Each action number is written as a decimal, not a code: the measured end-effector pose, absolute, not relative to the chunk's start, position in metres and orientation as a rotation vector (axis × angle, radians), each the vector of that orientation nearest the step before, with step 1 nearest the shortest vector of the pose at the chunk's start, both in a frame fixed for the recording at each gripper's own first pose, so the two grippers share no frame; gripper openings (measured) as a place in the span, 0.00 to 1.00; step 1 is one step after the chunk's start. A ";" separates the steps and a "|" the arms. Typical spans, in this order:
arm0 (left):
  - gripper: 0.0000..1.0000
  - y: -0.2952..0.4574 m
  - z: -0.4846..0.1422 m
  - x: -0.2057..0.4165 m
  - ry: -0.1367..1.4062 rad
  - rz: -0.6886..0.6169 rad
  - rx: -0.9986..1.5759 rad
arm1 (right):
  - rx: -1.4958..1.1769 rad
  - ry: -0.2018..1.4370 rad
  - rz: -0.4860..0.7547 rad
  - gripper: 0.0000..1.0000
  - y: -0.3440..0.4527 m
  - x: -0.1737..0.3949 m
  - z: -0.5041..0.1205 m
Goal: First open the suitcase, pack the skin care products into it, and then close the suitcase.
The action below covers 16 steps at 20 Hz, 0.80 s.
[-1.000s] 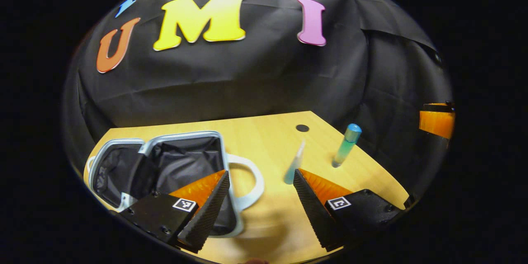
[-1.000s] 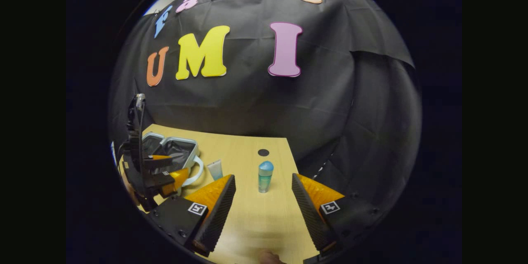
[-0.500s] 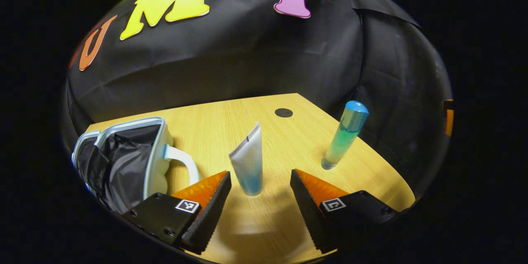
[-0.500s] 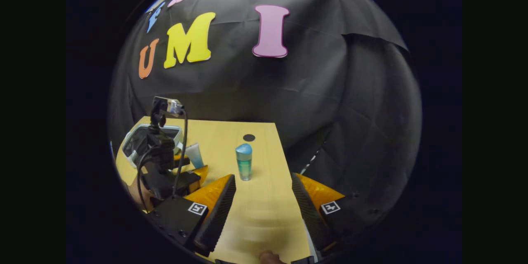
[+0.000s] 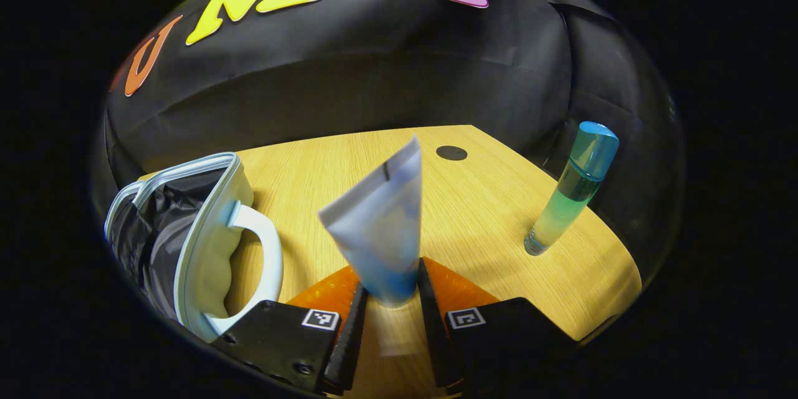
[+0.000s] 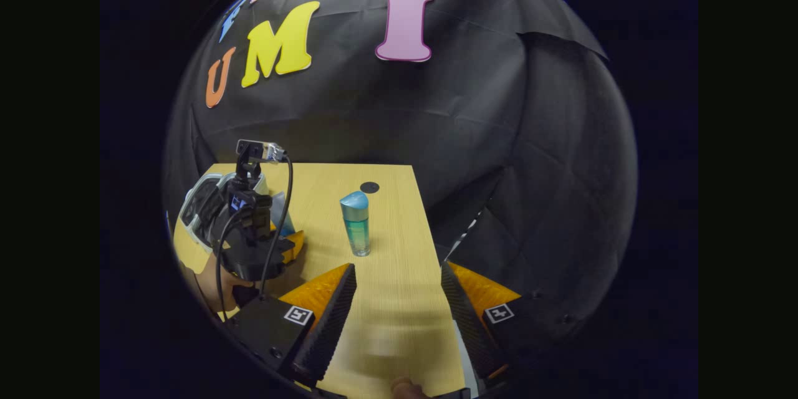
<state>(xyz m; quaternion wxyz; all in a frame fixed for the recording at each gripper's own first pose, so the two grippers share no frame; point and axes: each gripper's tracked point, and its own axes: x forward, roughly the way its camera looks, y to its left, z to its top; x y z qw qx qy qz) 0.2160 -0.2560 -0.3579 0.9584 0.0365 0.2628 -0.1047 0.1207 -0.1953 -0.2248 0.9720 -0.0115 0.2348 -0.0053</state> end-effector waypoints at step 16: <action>0.43 -0.224 -0.266 0.146 0.486 -0.213 0.038 | -0.041 0.444 0.071 0.81 -0.146 0.232 -0.281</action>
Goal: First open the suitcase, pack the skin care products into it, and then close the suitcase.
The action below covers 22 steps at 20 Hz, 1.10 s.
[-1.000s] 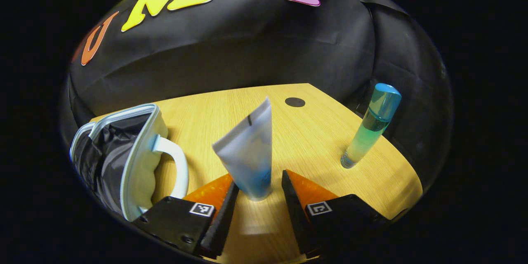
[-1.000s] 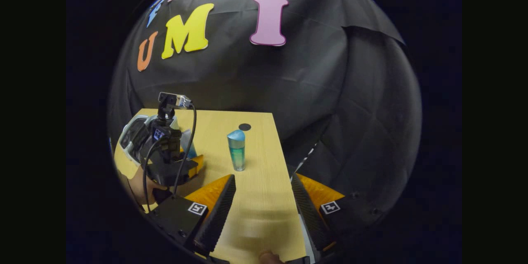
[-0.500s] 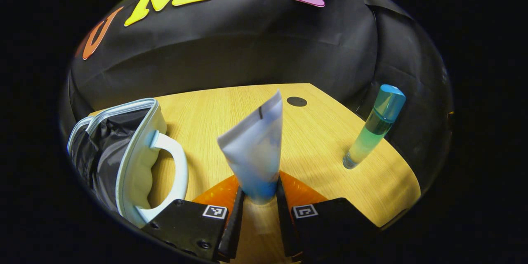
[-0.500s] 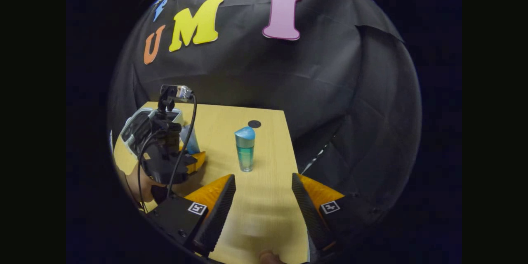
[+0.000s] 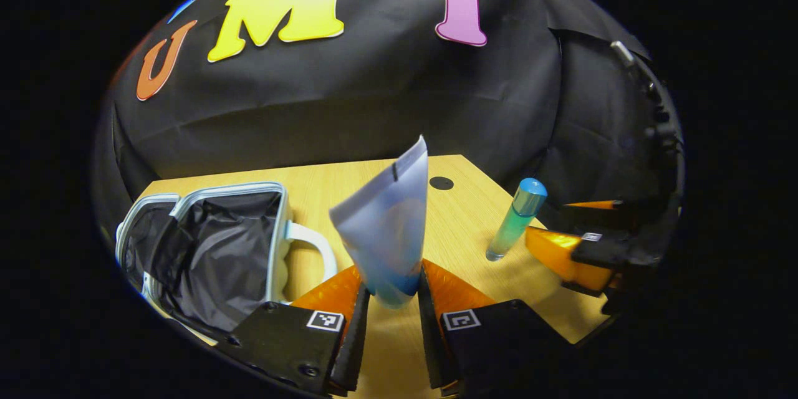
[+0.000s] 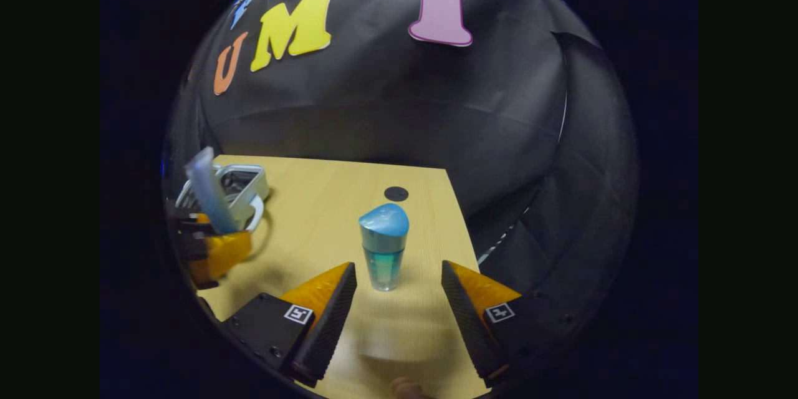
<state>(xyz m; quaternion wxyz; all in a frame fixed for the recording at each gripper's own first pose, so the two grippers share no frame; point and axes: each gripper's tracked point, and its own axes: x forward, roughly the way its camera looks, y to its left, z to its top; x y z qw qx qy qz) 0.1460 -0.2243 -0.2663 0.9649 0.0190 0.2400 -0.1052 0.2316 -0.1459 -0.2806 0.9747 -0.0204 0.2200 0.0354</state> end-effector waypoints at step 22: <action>0.43 -0.034 -0.151 0.054 0.451 0.061 0.063 | 0.027 0.475 0.105 0.44 -0.097 0.252 -0.298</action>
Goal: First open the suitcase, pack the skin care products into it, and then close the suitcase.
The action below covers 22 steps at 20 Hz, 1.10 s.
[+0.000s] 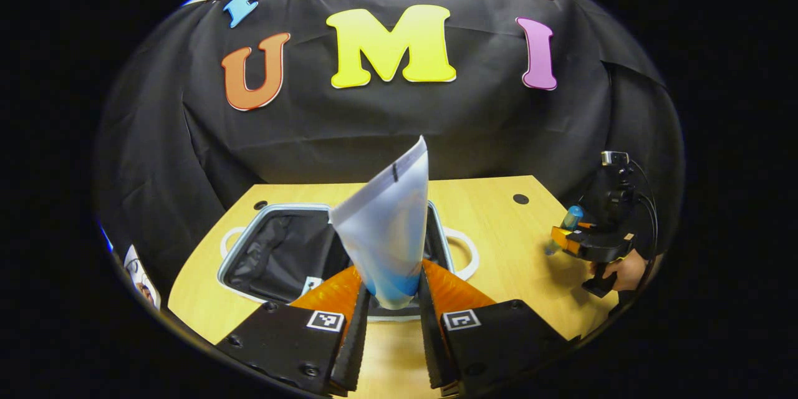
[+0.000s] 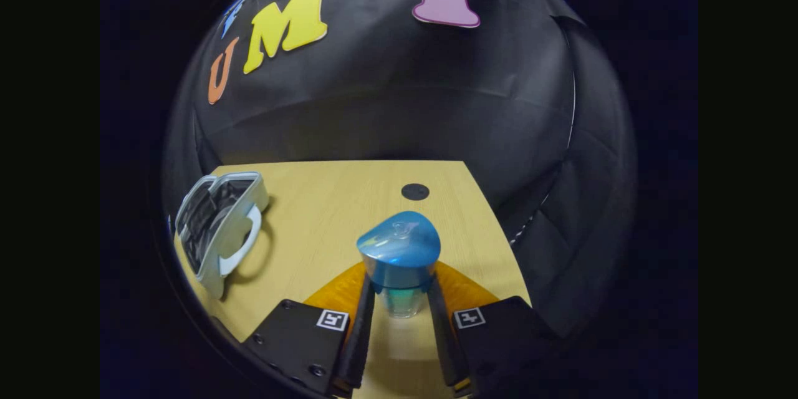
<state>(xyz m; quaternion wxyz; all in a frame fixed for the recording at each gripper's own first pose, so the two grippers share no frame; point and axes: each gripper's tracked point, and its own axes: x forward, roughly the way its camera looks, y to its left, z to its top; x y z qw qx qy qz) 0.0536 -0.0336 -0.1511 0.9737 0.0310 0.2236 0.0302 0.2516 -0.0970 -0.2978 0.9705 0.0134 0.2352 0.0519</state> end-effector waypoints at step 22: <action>0.44 0.044 -0.294 0.128 0.708 -0.082 -0.045 | 0.054 0.406 -0.108 0.42 -0.033 -0.003 -0.144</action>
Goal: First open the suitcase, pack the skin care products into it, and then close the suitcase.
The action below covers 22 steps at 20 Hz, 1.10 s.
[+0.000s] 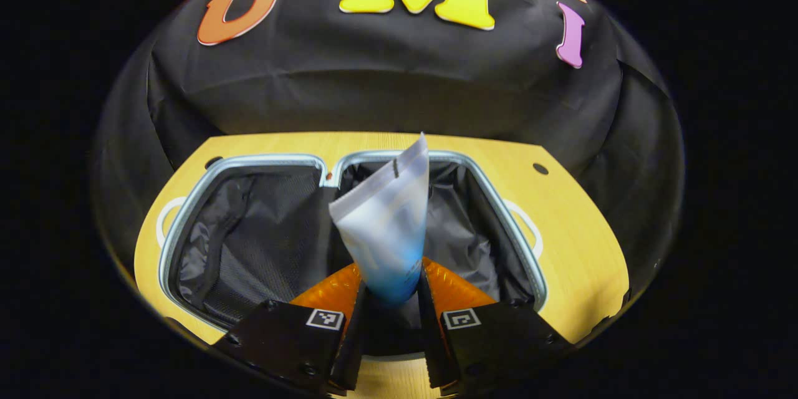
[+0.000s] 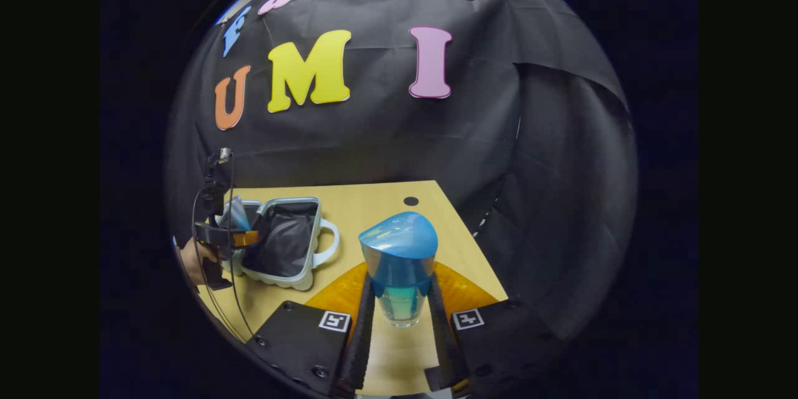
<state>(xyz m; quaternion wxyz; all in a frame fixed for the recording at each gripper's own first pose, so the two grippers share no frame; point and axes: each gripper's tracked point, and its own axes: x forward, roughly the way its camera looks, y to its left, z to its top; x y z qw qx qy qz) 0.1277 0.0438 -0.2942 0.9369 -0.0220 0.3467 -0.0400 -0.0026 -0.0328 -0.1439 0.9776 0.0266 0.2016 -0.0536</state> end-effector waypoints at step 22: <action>0.56 0.030 -0.308 0.111 0.876 -0.081 -0.041 | -0.026 0.438 0.077 0.42 0.057 0.050 -0.139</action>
